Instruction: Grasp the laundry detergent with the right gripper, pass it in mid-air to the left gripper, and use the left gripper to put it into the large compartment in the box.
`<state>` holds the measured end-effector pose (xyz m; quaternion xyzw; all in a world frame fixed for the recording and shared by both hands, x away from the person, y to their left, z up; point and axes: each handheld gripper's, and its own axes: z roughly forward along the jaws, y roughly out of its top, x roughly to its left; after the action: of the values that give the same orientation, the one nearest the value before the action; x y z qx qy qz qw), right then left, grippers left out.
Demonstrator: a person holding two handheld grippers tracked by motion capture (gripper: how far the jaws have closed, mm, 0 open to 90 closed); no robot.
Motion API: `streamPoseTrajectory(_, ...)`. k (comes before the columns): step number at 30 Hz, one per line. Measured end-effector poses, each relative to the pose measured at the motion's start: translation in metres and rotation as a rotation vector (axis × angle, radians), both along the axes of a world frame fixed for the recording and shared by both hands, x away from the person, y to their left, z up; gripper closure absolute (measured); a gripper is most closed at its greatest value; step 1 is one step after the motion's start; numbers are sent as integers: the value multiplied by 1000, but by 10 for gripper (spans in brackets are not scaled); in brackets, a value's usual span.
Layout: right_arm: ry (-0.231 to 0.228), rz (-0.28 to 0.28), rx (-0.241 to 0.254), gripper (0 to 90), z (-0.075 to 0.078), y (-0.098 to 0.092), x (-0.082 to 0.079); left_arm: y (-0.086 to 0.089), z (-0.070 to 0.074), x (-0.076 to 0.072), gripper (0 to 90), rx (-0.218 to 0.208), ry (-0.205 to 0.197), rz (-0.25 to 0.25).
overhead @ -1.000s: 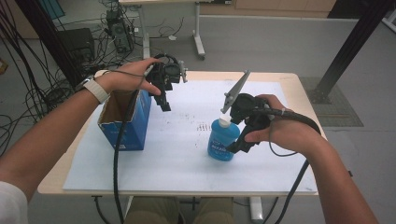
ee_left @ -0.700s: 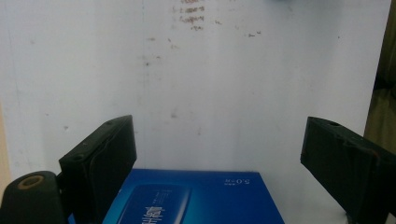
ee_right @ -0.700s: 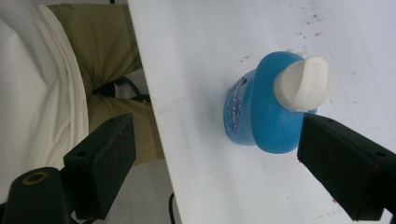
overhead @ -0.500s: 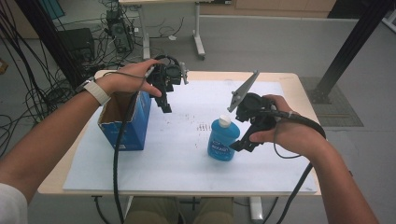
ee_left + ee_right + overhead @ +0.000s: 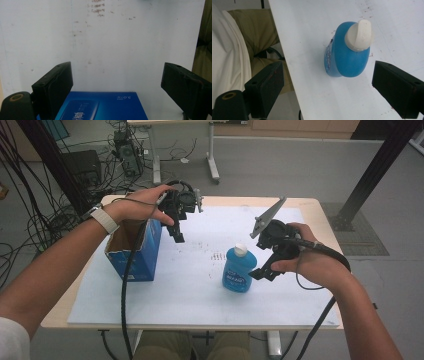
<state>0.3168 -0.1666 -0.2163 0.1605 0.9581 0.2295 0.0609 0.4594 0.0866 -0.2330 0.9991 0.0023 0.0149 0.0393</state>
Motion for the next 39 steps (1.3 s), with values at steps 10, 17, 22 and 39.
streamPoseTrajectory(10,-12,-1,25,102,-10,-3,5,-1,0,-1,108,0,-2,-5)
streamPoseTrajectory(17,-28,-16,55,89,-18,-5,10,0,0,-1,108,-2,-2,-4)
streamPoseTrajectory(22,-41,-23,77,83,-25,-8,14,0,0,-1,108,0,-2,-6)
streamPoseTrajectory(39,-51,-56,149,81,-47,-22,22,-1,-1,0,110,5,2,-5)
